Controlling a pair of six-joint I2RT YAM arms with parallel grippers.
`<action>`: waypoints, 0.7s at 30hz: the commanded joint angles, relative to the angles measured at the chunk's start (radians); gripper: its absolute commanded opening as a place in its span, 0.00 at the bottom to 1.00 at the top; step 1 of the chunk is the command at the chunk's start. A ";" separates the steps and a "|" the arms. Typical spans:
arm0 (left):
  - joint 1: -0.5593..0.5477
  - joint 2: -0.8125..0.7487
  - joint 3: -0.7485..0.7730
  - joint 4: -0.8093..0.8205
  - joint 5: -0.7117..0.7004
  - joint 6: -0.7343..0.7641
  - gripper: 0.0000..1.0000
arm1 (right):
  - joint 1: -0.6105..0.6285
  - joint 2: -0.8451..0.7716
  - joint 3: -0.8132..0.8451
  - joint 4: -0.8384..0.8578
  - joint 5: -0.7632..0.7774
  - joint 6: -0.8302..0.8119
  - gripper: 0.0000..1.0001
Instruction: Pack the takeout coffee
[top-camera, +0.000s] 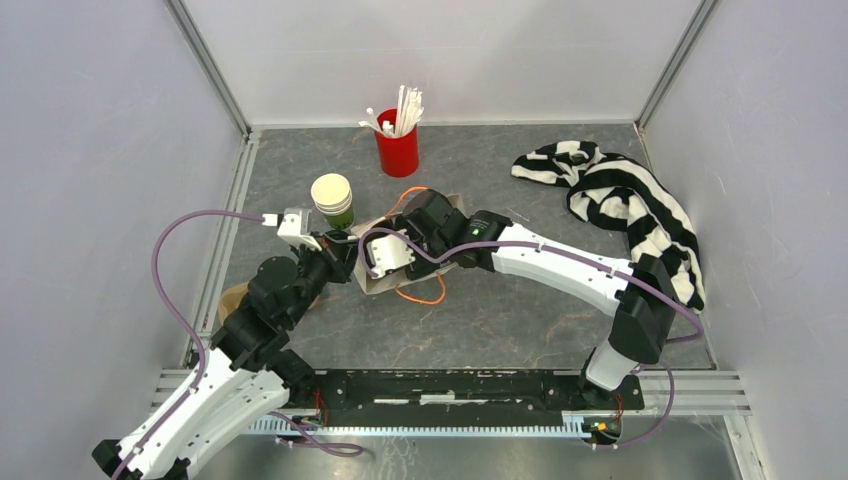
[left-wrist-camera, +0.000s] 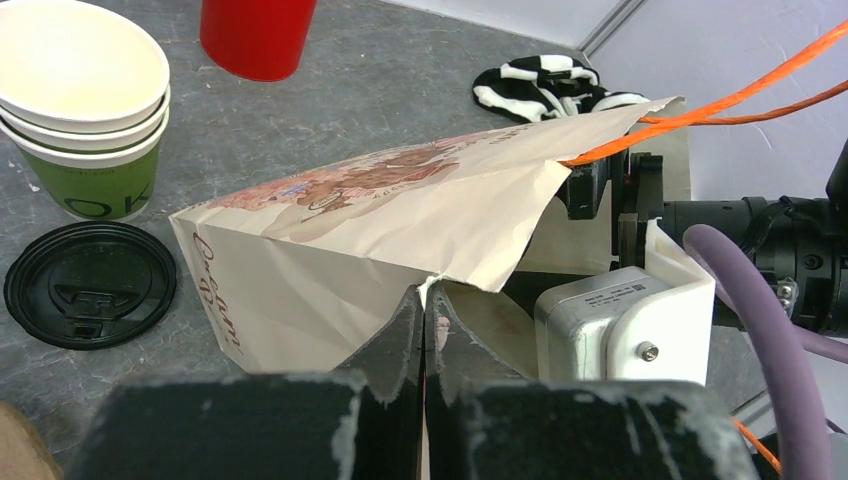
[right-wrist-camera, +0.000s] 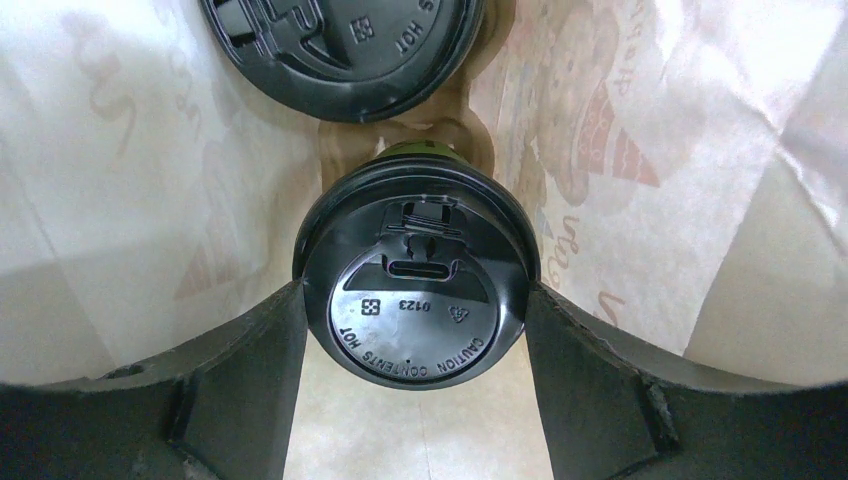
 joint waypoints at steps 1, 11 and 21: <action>-0.002 0.007 0.043 0.003 0.010 0.042 0.02 | -0.006 -0.013 0.008 0.053 -0.060 -0.011 0.00; -0.002 0.020 0.056 -0.008 0.007 0.037 0.02 | -0.027 -0.001 -0.051 0.125 -0.025 -0.013 0.00; -0.002 0.039 0.068 -0.017 0.003 0.033 0.02 | -0.041 -0.031 -0.106 0.163 0.017 -0.014 0.00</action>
